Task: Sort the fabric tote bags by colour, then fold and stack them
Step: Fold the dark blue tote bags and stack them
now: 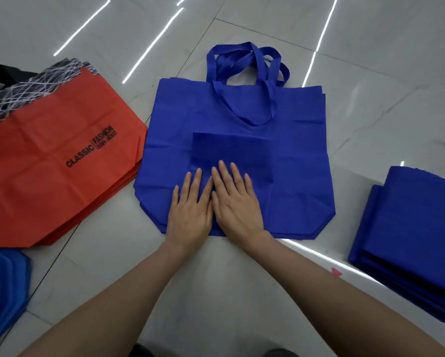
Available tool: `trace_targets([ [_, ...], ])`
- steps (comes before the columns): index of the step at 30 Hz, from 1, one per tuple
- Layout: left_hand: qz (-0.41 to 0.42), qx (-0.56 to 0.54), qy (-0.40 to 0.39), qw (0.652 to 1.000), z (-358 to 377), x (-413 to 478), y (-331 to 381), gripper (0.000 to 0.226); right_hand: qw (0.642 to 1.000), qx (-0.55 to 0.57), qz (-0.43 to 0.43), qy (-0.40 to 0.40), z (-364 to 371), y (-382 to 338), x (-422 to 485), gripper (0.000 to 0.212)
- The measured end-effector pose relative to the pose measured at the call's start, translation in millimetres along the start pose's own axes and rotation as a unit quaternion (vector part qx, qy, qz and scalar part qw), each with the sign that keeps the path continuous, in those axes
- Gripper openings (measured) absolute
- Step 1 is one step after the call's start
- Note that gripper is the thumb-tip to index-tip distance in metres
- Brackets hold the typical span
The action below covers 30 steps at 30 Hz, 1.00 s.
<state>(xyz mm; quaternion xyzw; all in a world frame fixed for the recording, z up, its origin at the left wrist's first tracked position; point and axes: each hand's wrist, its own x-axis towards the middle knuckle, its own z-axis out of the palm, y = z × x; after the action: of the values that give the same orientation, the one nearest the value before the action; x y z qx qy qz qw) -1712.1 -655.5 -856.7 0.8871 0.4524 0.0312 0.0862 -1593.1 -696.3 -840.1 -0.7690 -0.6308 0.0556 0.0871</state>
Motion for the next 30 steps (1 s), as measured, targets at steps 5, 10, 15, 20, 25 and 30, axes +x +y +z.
trace_targets([
  [5,-0.008,-0.008,0.011,1.000,0.6,-0.9,1.0,0.051,1.000,-0.009,0.017,-0.012,6.8,18.0,-8.5,0.053],
  [10,-0.008,-0.005,0.015,1.000,0.3,-1.1,2.3,0.051,0.996,-0.024,0.085,-0.005,1.6,41.3,-31.4,0.057],
  [15,0.030,-0.009,-0.024,0.999,-6.4,3.5,-11.0,0.053,0.995,-0.083,0.030,0.056,-23.5,53.8,5.4,0.048],
  [20,0.200,0.086,-0.011,0.976,-21.2,18.0,-60.4,0.048,0.997,-0.057,-0.004,-0.046,-38.9,60.3,46.6,0.061],
  [25,-0.021,0.032,0.065,0.997,-22.9,5.4,-23.4,0.050,0.984,-0.011,0.179,0.005,-10.4,35.6,14.8,0.065],
  [30,-0.133,-0.043,0.033,0.990,0.2,-13.9,15.0,0.059,0.993,-0.059,0.013,0.098,-4.3,29.9,1.2,0.057],
])
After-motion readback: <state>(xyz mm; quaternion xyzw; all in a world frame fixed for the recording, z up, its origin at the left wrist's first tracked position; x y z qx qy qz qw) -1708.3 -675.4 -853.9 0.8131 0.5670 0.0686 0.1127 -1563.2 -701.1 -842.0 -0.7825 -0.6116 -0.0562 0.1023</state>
